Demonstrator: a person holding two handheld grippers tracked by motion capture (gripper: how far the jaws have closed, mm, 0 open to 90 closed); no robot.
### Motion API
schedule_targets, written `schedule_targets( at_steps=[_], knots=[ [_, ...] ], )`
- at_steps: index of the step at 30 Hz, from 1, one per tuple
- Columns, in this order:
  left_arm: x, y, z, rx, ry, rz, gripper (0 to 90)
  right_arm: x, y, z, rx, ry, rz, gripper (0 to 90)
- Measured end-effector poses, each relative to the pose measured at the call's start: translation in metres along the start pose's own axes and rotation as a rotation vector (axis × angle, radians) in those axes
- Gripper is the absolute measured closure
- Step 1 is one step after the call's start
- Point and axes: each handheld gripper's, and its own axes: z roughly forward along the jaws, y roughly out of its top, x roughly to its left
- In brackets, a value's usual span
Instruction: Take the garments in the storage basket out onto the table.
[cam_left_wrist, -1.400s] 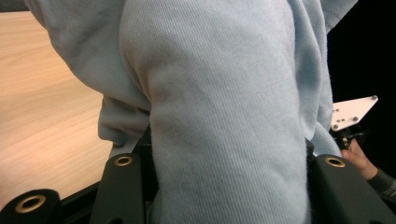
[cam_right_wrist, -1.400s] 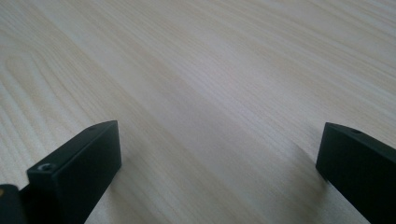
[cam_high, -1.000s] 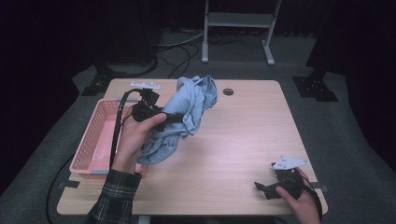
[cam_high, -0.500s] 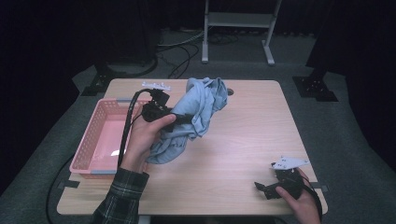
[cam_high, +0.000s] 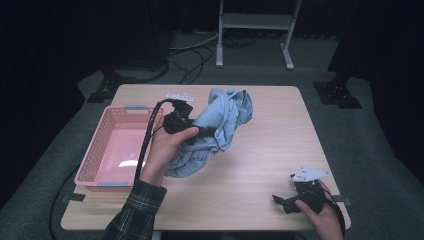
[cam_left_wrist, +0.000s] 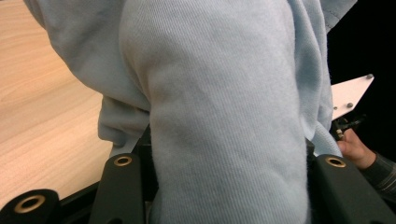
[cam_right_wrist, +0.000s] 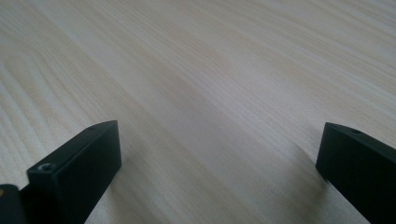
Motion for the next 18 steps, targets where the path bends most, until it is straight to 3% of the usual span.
schedule_targets(
  at_steps=[9, 18],
  knots=[
    [0.000, -0.003, 0.009, 0.000, -0.013, 0.004, 48.4, 0.000, 0.000, 0.000, 0.000, 0.000, 0.000, 0.0],
    [0.004, -0.009, 0.025, 0.031, 0.005, -0.005, 48.4, 0.000, 0.000, 0.000, 0.000, 0.000, 0.000, 0.0]
  ],
)
